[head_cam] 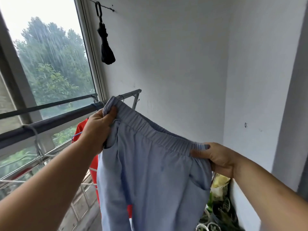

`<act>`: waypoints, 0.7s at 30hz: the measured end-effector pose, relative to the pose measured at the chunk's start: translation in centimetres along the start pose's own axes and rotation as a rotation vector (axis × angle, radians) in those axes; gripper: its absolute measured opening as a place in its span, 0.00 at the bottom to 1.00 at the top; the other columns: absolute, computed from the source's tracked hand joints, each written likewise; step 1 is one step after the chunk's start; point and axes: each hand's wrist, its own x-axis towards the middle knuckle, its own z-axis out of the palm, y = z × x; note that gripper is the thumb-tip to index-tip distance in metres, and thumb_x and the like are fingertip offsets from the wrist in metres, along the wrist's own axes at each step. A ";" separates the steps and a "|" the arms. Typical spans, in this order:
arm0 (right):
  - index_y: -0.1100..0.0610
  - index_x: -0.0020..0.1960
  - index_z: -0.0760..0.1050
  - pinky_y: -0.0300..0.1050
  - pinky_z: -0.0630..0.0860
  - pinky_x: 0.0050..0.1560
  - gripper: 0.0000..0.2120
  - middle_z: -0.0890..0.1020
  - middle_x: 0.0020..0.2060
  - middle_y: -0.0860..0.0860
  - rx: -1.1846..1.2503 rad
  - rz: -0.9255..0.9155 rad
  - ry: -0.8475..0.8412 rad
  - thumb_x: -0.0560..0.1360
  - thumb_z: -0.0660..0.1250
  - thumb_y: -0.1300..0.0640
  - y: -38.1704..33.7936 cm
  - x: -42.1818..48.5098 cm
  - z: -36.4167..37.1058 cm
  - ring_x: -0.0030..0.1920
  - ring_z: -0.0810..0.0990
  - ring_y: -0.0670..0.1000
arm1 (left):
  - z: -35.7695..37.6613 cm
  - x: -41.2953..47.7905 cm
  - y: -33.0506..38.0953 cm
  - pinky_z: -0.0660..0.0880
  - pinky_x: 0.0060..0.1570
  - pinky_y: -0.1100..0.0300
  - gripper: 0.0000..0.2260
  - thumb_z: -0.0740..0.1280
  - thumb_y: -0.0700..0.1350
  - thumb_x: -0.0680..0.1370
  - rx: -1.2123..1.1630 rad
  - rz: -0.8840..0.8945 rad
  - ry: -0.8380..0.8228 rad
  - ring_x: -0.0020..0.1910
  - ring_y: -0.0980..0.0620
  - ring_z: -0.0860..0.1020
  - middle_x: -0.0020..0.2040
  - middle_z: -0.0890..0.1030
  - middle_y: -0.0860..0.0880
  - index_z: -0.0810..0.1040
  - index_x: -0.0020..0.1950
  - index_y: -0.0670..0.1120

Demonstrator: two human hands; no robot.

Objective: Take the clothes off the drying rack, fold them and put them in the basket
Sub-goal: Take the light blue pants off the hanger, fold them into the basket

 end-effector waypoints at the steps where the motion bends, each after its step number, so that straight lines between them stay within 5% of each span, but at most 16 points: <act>1: 0.67 0.56 0.81 0.47 0.82 0.48 0.28 0.83 0.54 0.63 0.072 -0.037 0.060 0.61 0.81 0.54 -0.1 0.1 0.0 0.52 0.84 0.58 | -0.2 0.0 -0.1 0.79 0.46 0.55 0.06 0.67 0.49 0.78 0.011 -0.006 0.002 0.40 0.49 0.81 0.41 0.84 0.47 0.82 0.46 0.49; 4: 0.64 0.54 0.81 0.45 0.82 0.44 0.18 0.86 0.49 0.60 0.293 -0.093 0.283 0.70 0.74 0.53 -0.6 1.0 1.0 0.46 0.86 0.55 | 0.0 -0.3 -0.5 0.77 0.47 0.53 0.10 0.69 0.52 0.77 0.044 -0.028 0.020 0.38 0.48 0.80 0.40 0.84 0.45 0.83 0.44 0.46; 7: 0.63 0.55 0.80 0.56 0.79 0.57 0.32 0.84 0.52 0.61 0.310 -0.110 0.475 0.58 0.82 0.46 -1.3 1.9 3.1 0.51 0.84 0.59 | 1.4 -0.7 -0.8 0.78 0.41 0.56 0.12 0.70 0.51 0.77 0.110 -0.048 0.093 0.32 0.51 0.80 0.32 0.83 0.48 0.81 0.40 0.44; 9: 0.63 0.51 0.80 0.59 0.77 0.59 0.26 0.84 0.50 0.61 0.333 -0.169 0.560 0.61 0.82 0.47 -2.0 2.4 4.2 0.50 0.84 0.59 | 2.3 -0.9 -1.0 0.79 0.44 0.49 0.13 0.72 0.52 0.74 0.107 -0.075 0.130 0.35 0.47 0.80 0.33 0.81 0.44 0.80 0.37 0.43; 12: 0.60 0.43 0.79 0.57 0.79 0.56 0.10 0.84 0.43 0.59 0.316 -0.240 0.610 0.72 0.75 0.55 -3.8 2.3 6.3 0.46 0.84 0.58 | 4.2 -1.7 -1.1 0.79 0.46 0.46 0.15 0.72 0.53 0.72 0.092 -0.109 0.134 0.37 0.45 0.79 0.36 0.81 0.41 0.80 0.36 0.41; 18: 0.58 0.46 0.81 0.54 0.80 0.54 0.08 0.85 0.41 0.55 0.150 -0.379 0.552 0.71 0.75 0.55 -4.9 2.2 9.2 0.47 0.84 0.58 | 8.7 -4.3 -1.1 0.68 0.35 0.56 0.11 0.69 0.48 0.77 -0.019 -0.122 0.036 0.34 0.47 0.71 0.34 0.73 0.41 0.76 0.42 0.40; 21: 0.57 0.47 0.82 0.53 0.81 0.50 0.07 0.85 0.40 0.55 0.050 -0.465 0.552 0.72 0.75 0.55 -5.3 1.4 9.6 0.46 0.84 0.57 | 10.6 -5.3 -0.7 0.68 0.36 0.52 0.11 0.68 0.48 0.76 -0.067 -0.141 -0.005 0.35 0.45 0.71 0.36 0.74 0.40 0.77 0.44 0.39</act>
